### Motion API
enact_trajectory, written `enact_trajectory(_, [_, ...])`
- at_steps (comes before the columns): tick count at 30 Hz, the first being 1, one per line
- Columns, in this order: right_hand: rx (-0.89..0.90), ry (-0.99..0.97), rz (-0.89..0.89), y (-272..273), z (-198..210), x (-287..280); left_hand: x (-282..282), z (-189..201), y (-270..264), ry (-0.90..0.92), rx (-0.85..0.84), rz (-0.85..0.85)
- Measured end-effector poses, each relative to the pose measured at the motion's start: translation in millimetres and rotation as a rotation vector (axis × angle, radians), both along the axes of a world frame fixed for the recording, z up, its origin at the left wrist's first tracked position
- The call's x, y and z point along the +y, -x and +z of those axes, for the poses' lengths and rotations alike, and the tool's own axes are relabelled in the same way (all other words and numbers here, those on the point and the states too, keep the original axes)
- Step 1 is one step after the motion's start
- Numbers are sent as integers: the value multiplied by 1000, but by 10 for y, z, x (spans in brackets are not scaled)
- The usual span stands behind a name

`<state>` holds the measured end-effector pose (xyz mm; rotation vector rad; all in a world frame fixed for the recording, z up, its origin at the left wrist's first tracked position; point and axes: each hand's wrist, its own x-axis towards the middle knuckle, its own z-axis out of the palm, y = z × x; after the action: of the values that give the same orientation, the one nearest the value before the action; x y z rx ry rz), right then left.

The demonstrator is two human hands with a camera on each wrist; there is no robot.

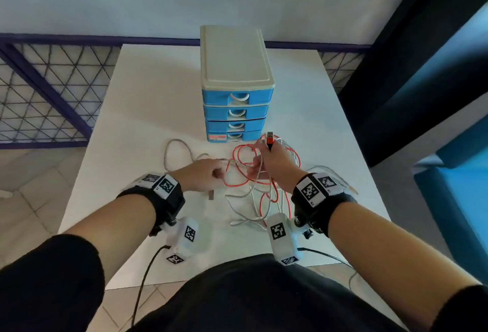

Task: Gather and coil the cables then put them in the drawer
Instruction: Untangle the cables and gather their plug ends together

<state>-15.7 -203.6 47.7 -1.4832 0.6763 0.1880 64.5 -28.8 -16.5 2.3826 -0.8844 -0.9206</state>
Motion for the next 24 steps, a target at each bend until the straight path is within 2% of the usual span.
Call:
enact_trajectory(3, [16, 65, 37, -1, 1, -86, 100, -131, -101, -122, -181, -236])
enact_trajectory(7, [33, 41, 81, -27, 30, -86, 139, -135, -93, -217, -393, -394])
enact_trajectory(11, [12, 2, 118, -85, 75, -44, 193, -114, -43, -206, -421, -451])
enact_trajectory(13, [-50, 42, 128, -126, 97, -17, 204, -54, -5, -73, -278, -315])
enact_trajectory(17, [-140, 2, 120, -222, 146, 32, 154, 331, 79, 342, -116, 197])
enact_trajectory(20, [-201, -89, 143, -288, 221, 93, 96, 686, 73, 623, 75, 529])
enact_trajectory(22, [-236, -136, 173, -332, 269, 157, 81, 855, 56, 721, 194, 675])
enact_trajectory(24, [-268, -202, 213, -368, 324, 229, 65, 961, 61, 770, 252, 737])
